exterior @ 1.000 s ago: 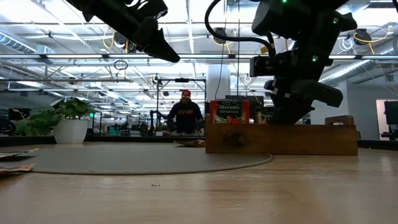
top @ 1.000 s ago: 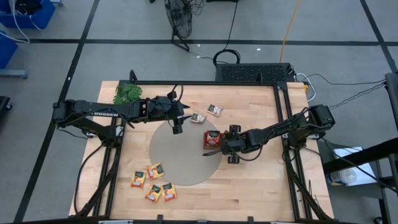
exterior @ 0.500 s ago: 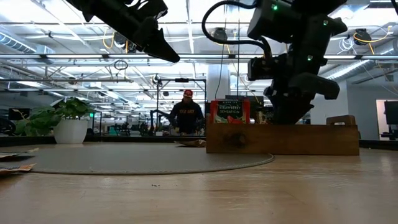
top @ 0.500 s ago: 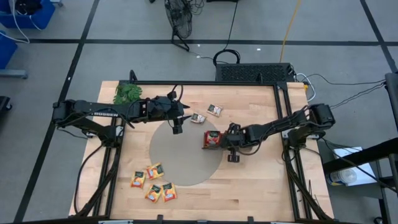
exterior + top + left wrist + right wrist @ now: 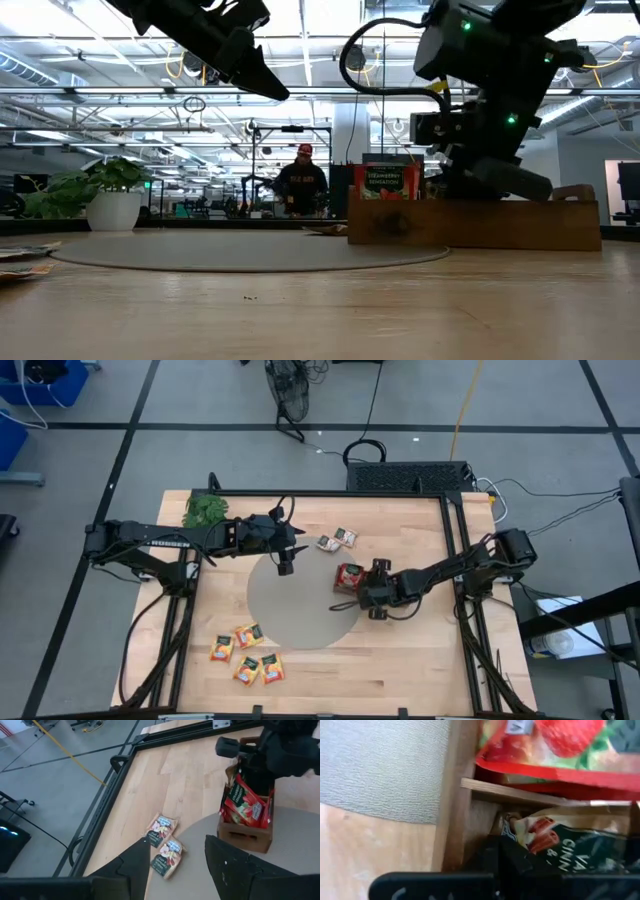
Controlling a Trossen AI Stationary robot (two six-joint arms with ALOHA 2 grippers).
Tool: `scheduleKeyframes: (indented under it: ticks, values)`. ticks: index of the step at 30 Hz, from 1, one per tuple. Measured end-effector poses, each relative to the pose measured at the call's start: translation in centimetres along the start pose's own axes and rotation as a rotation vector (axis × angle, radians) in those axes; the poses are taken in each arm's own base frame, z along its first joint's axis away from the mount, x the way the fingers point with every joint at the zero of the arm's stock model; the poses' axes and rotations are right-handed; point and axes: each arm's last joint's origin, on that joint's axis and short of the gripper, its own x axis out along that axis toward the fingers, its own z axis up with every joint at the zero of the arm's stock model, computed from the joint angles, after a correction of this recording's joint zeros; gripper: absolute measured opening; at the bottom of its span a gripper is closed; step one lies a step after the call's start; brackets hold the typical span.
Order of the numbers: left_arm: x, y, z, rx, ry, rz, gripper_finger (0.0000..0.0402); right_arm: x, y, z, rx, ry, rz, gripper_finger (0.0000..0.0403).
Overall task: Pick & Place Tea
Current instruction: Put the brown tea bag into the middle section of the wooden organizer, then adjust the wooden organizer on the table
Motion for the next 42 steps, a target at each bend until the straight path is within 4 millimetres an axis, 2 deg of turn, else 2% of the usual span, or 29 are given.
scheduleKeyframes:
  ticks: [12,17,24,27,31,35,38,42]
  values:
    - [0.0,0.0,0.0,0.0,0.0,0.0,0.0191,-1.0,0.5,0.8,-0.04,-0.04,0.004,0.0]
    - [0.0,0.0,0.0,0.0,0.0,0.0,0.0191,-1.8,0.4,1.0,-0.042,-0.058,0.07,0.0]
    - [0.0,0.0,0.0,0.0,0.0,0.0,0.0191,-4.6,-0.5,1.4,0.036,-0.165,0.101,0.0]
    - [0.0,0.0,0.0,0.0,0.0,0.0,0.0191,-6.3,-0.4,1.2,0.119,-0.191,0.196,0.0]
    - [0.0,0.0,0.0,0.0,0.0,0.0,0.0191,-8.2,1.7,0.0,0.157,-0.18,0.372,0.0]
    - [0.0,0.0,0.0,0.0,0.0,0.0,0.0191,-8.3,4.7,-2.4,0.134,-0.111,0.404,0.0]
    - [0.0,0.0,0.0,0.0,0.0,0.0,0.0191,-7.6,6.3,-4.1,0.19,-0.06,0.343,0.0]
    - [0.0,0.0,0.0,0.0,0.0,0.0,0.0191,-6.8,7.4,-5.9,0.237,-0.022,0.212,0.0]
